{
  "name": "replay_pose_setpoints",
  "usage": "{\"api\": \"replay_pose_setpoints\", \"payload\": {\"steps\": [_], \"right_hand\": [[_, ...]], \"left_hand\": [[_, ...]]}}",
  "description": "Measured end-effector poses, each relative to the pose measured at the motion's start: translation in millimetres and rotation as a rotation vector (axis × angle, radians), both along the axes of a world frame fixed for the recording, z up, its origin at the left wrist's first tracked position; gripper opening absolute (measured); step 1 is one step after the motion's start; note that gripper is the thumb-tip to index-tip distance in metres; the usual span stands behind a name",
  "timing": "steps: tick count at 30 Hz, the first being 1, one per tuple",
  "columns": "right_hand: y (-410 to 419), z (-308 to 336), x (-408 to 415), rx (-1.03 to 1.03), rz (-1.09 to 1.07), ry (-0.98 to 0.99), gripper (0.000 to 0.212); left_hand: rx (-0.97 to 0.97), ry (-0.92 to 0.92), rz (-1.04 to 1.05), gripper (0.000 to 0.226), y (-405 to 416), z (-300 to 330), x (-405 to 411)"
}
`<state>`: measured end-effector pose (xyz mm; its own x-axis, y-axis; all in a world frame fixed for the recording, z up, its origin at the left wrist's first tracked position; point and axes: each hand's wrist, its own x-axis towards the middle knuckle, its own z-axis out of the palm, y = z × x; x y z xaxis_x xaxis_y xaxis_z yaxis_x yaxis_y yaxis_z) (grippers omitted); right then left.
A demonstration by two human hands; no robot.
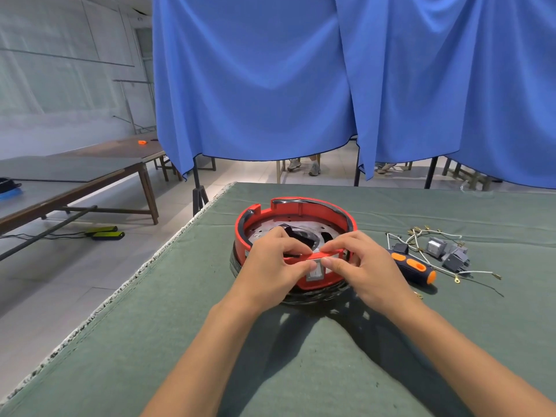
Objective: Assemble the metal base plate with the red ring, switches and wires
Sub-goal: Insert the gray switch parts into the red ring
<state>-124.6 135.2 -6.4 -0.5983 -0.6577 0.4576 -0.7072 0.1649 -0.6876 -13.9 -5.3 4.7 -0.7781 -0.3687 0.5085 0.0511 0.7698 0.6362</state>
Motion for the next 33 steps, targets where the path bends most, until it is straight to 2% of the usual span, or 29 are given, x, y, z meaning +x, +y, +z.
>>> {"api": "replay_pose_setpoints", "payload": {"steps": [3, 6, 10, 16, 20, 23, 27, 33], "right_hand": [[2.5, 0.7, -2.8, 0.054, 0.019, -0.009, 0.017], [6.9, -1.6, -4.3, 0.115, 0.072, -0.033, 0.032], [4.0, -6.3, -0.5, 0.126, 0.051, 0.014, 0.041], [2.7, -4.4, -1.8, 0.112, 0.016, 0.03, 0.04], [-0.1, -1.5, -1.0, 0.13, -0.061, 0.124, 0.035], [1.7, -1.4, -1.0, 0.127, -0.078, 0.163, 0.033], [2.4, -3.6, 1.2, 0.12, -0.028, 0.107, 0.032], [8.4, -9.9, -2.9, 0.006, -0.039, 0.102, 0.027]], "left_hand": [[-0.045, -0.042, -0.036, 0.023, -7.0, -1.9, 6.6], [-0.127, -0.097, -0.044, 0.036, -10.3, -2.4, 12.4], [-0.121, -0.088, -0.035, 0.034, -7.5, -0.8, 12.5], [-0.091, -0.066, -0.027, 0.038, -7.5, -1.9, 11.9], [-0.114, -0.07, -0.029, 0.034, -7.4, -2.4, 9.6], [-0.156, -0.067, -0.02, 0.031, -7.7, -2.9, 8.4], [-0.202, -0.031, 0.022, 0.025, -3.9, -7.3, 6.5], [-0.367, -0.024, 0.168, 0.027, 14.8, -13.9, -1.1]]}}
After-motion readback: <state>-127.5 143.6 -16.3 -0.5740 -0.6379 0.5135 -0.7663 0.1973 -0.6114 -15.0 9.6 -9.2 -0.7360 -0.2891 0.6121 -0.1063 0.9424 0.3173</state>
